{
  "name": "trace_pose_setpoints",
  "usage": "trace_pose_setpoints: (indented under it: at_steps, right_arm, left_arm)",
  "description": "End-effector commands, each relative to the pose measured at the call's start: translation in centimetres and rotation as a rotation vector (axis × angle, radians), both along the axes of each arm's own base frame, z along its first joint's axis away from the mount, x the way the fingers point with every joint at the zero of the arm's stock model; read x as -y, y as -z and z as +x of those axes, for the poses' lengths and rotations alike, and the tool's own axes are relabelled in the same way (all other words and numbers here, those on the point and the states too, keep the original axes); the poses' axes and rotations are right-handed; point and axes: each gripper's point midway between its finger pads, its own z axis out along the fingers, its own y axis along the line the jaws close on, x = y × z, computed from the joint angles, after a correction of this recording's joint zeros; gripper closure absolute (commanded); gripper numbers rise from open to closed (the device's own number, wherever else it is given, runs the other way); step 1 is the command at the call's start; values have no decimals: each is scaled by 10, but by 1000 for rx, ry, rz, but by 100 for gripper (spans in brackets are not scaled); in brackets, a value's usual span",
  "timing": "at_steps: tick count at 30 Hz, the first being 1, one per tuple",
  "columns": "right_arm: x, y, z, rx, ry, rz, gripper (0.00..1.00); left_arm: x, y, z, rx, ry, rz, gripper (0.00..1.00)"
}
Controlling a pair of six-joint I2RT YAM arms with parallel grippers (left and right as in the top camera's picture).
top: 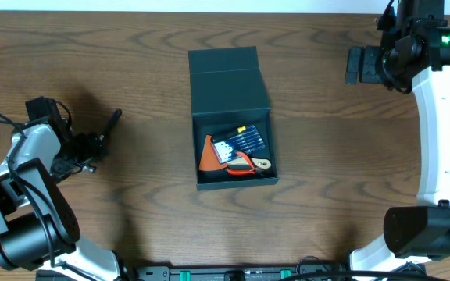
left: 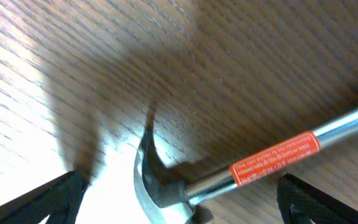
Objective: Pack container
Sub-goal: 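Close the left gripper on the hammer head and lift it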
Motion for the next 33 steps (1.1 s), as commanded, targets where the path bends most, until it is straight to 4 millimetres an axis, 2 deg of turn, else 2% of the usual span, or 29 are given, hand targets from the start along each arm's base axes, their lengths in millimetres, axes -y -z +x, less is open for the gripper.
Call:
trace_pose_setpoints:
  at_steps: [1,14,20,33]
  right_arm:
    - [3,2,-3,-11,-1,-13,1]
    - [2,5,-10,-43,-1,-11,1]
    - [3,5,-11,-48,-1,-11,1]
    - [3,5,-11,-47,0,-15,1]
  left_arm:
    - [7,25,-13,-67,-9,-50,2]
    - [9,25,-17,-85,-9,-57,1]
    - [2,25,-25,-125,-12,-12,1]
    - [2,25,-26,-128,-12,-9,2]
